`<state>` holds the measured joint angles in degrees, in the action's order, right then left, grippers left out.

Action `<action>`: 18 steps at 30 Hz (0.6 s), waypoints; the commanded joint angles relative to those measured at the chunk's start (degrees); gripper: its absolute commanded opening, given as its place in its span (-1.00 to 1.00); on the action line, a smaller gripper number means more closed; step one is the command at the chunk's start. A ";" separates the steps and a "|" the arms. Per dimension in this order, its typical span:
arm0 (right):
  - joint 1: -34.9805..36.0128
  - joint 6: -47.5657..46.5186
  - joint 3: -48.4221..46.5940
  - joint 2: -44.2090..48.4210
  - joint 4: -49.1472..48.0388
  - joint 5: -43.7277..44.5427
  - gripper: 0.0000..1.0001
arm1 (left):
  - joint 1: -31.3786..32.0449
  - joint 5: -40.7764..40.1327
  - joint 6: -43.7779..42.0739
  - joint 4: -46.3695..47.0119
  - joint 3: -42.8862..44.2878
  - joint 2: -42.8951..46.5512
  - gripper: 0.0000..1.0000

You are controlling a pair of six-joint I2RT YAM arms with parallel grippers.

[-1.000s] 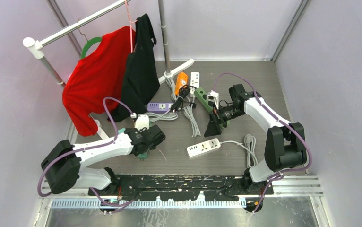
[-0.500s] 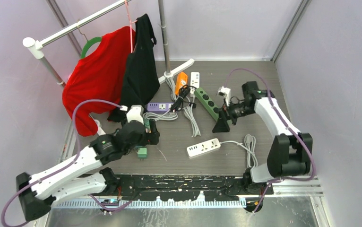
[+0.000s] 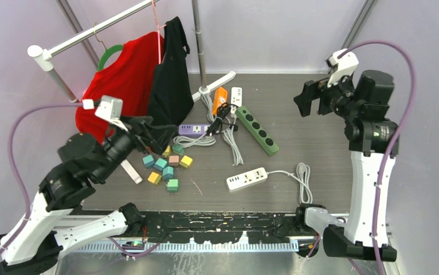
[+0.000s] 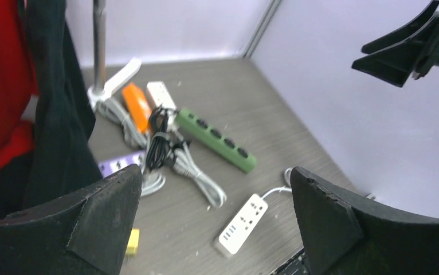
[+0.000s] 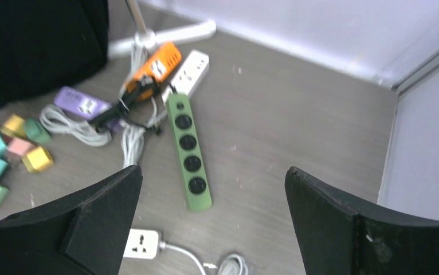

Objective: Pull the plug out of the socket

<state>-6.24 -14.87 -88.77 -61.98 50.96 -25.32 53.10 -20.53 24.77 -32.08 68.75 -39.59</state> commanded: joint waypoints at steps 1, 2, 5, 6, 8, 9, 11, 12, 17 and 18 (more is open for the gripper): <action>0.00 8.69 -11.64 -0.08 5.23 -3.66 1.00 | -0.33 6.57 -4.16 -2.44 10.52 -4.43 0.99; 0.00 8.90 -14.37 -0.46 6.85 -5.31 1.00 | -0.29 7.43 -4.17 -3.30 12.54 -5.12 0.99; 0.00 11.46 -22.08 -1.25 9.96 -9.31 1.00 | -0.34 9.42 -4.27 -5.81 17.49 -5.99 0.99; 0.02 12.78 -23.92 -1.55 10.60 -10.13 0.99 | -0.29 9.80 -4.37 -6.27 18.65 -6.02 0.99; 0.01 15.72 -27.52 -1.83 11.26 -11.41 1.00 | -0.31 10.15 -4.38 -7.01 20.61 -5.79 0.99; 0.02 17.25 -29.26 -1.94 11.49 -11.71 1.00 | -0.27 10.16 -4.37 -7.34 21.47 -5.56 0.99; -0.01 20.27 -31.90 -2.03 11.12 -11.41 0.99 | -0.28 9.96 -4.36 -8.11 23.06 -5.20 0.99; 0.00 23.98 -32.77 -1.96 10.29 -9.79 1.00 | -0.32 9.84 -4.33 -8.61 23.92 -5.03 0.99; -0.43 28.83 -35.68 -1.79 9.50 -4.34 1.00 | -0.28 10.11 -4.00 -10.94 28.42 -4.60 0.99; -0.48 28.85 -35.99 -1.72 9.65 -4.41 1.00 | -0.28 10.38 -3.89 -11.22 29.06 -4.61 0.99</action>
<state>-6.26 7.90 -122.43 -63.61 61.43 -32.47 53.06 -11.90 21.80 -41.87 94.37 -44.73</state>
